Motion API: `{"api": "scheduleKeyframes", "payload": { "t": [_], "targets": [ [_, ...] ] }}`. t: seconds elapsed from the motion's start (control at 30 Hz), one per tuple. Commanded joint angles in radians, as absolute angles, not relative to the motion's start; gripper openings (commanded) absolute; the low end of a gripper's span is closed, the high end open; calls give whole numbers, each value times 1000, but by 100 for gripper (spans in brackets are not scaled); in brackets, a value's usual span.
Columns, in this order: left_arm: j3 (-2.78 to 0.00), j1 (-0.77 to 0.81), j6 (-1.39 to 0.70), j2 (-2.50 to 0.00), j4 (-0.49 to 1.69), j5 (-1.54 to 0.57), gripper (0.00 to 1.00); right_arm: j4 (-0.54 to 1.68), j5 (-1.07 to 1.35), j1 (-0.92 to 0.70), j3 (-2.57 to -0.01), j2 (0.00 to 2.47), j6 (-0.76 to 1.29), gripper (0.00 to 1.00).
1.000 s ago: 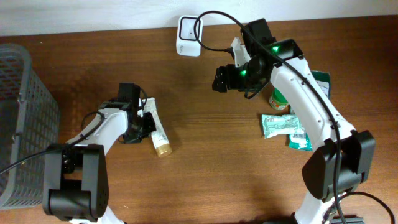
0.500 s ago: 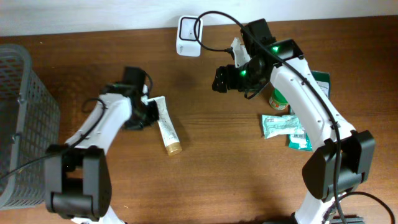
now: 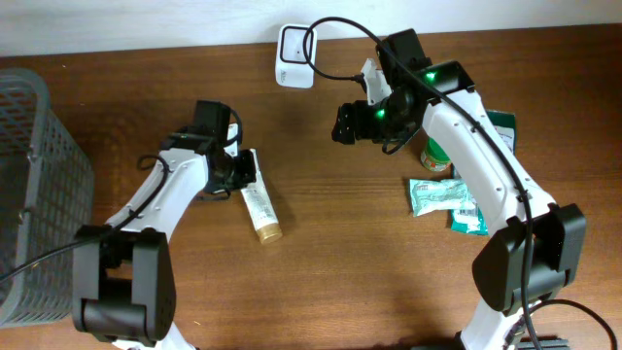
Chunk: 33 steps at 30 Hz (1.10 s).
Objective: Scan the item barcode
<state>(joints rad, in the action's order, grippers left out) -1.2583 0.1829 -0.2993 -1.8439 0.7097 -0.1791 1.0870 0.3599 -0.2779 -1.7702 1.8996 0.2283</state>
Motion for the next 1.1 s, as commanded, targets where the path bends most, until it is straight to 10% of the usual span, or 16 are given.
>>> {"api": "scheduleKeyframes", "payload": {
  "t": [0.0,1.07],
  "targets": [
    [-1190,183,-302,-1840,698,-127,0,1085,355,-281,-1783,1908,221,82],
    [-1063,21,-426,-1868,635,-319,0,711,738,-512,-1783,2297,218,81]
  ]
}}
